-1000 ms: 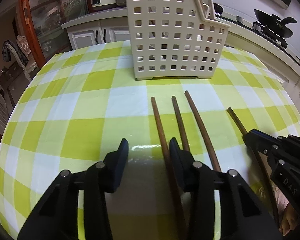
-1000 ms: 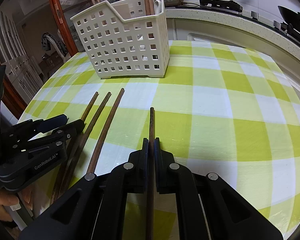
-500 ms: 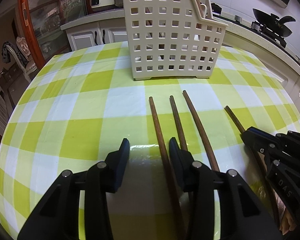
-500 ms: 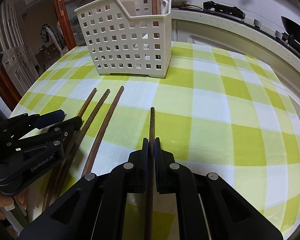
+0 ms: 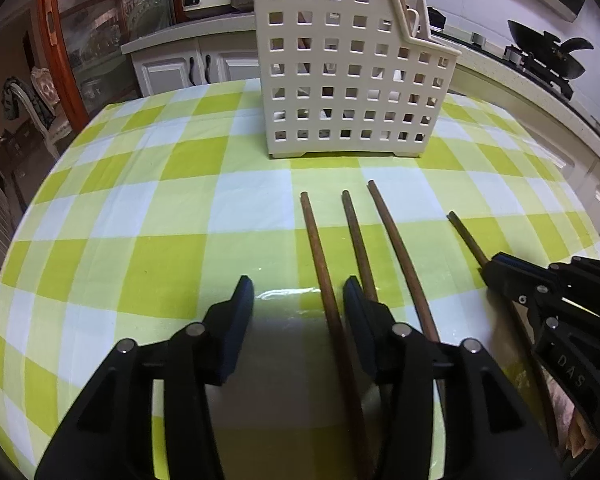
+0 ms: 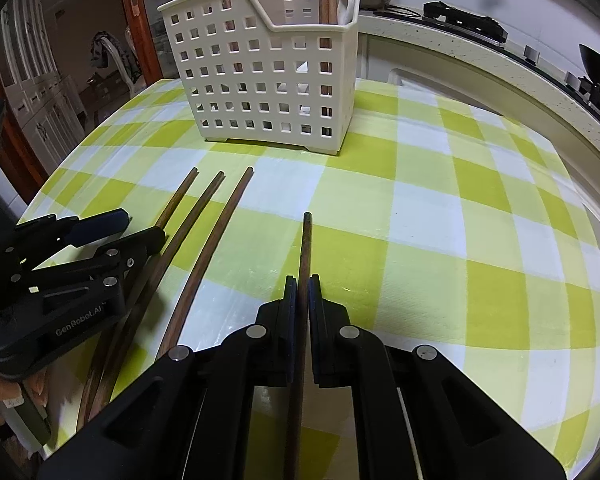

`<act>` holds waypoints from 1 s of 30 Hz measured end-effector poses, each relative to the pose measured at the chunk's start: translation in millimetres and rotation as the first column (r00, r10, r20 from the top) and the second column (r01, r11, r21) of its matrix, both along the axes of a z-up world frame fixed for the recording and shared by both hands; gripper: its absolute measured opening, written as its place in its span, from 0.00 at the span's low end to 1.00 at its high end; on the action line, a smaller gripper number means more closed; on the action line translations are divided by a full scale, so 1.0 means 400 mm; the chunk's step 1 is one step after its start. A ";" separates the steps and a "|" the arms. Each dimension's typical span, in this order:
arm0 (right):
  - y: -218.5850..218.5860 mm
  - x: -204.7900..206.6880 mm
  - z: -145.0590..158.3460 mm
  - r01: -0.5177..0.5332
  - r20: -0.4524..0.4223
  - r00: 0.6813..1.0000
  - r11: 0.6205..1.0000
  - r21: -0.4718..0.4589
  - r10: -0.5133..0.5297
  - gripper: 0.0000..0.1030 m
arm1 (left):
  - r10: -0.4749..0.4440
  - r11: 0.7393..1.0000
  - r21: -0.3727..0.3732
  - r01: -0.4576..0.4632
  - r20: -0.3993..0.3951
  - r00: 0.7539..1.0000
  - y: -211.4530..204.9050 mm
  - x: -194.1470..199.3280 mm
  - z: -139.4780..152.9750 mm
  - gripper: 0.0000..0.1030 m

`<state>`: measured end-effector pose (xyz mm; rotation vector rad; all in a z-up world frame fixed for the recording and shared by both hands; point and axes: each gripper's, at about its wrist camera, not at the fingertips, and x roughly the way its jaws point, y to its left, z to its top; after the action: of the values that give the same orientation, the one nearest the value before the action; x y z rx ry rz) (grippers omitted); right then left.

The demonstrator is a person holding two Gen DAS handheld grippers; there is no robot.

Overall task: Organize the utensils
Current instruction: 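Lower the left gripper onto another brown chopstick and close on it, then lift both chopsticks upright and carry them toward the caddy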

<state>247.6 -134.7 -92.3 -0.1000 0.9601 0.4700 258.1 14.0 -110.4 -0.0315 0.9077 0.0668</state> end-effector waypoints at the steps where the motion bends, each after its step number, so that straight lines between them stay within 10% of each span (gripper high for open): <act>1: -0.001 0.001 0.000 -0.004 -0.001 1.000 1.000 0.001 0.004 0.06 | -0.006 1.000 0.009 0.006 -0.001 1.000 -0.004 0.001 0.000 0.48; 6: 0.003 0.003 0.001 -0.023 -0.002 1.000 1.000 -0.016 0.023 0.06 | 0.001 1.000 0.016 -0.001 -0.002 1.000 -0.010 0.002 0.000 0.48; 19: 0.029 0.011 0.003 -0.072 -0.002 0.997 0.995 -0.068 0.072 0.06 | -0.048 0.998 0.026 0.048 -0.005 0.999 -0.030 0.012 0.004 0.11; 30: 0.006 0.007 0.011 -0.043 0.016 0.999 0.999 0.006 0.043 0.06 | -0.060 0.997 -0.056 0.060 0.008 0.998 0.002 0.009 0.010 0.07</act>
<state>250.5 -132.4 -87.9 -0.1187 0.9420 0.5109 261.6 14.8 -106.5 -0.0568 0.9034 -0.0150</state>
